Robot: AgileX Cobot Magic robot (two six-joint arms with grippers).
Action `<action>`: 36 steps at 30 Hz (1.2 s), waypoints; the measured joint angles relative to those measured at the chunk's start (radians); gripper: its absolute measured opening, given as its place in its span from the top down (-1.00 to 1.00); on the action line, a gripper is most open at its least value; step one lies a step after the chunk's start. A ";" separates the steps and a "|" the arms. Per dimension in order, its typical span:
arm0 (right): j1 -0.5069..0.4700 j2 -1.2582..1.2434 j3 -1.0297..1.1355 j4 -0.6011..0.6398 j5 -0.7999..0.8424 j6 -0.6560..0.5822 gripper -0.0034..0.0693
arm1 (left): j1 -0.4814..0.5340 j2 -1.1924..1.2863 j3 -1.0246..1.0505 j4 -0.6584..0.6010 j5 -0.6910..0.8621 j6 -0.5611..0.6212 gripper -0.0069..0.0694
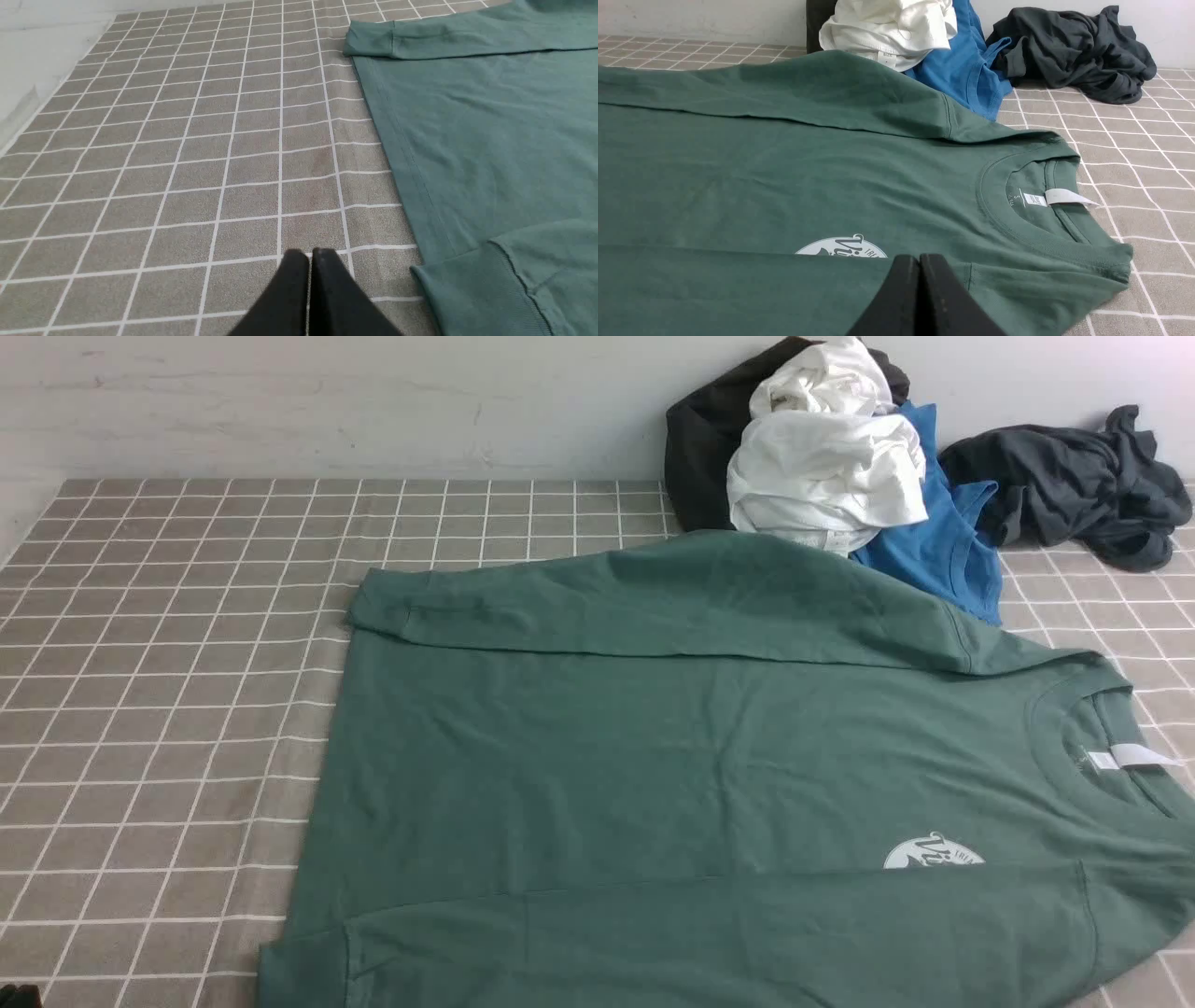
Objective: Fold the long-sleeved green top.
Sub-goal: Use the left arm to clamp the cuff closest to it
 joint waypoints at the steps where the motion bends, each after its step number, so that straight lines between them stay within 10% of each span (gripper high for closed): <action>1: 0.000 0.000 0.000 0.000 0.000 0.000 0.94 | 0.000 0.000 0.000 0.000 0.000 0.000 0.84; 36: 0.000 0.000 0.003 0.000 -0.101 0.000 0.94 | 0.000 0.000 0.001 0.005 -0.065 0.000 0.84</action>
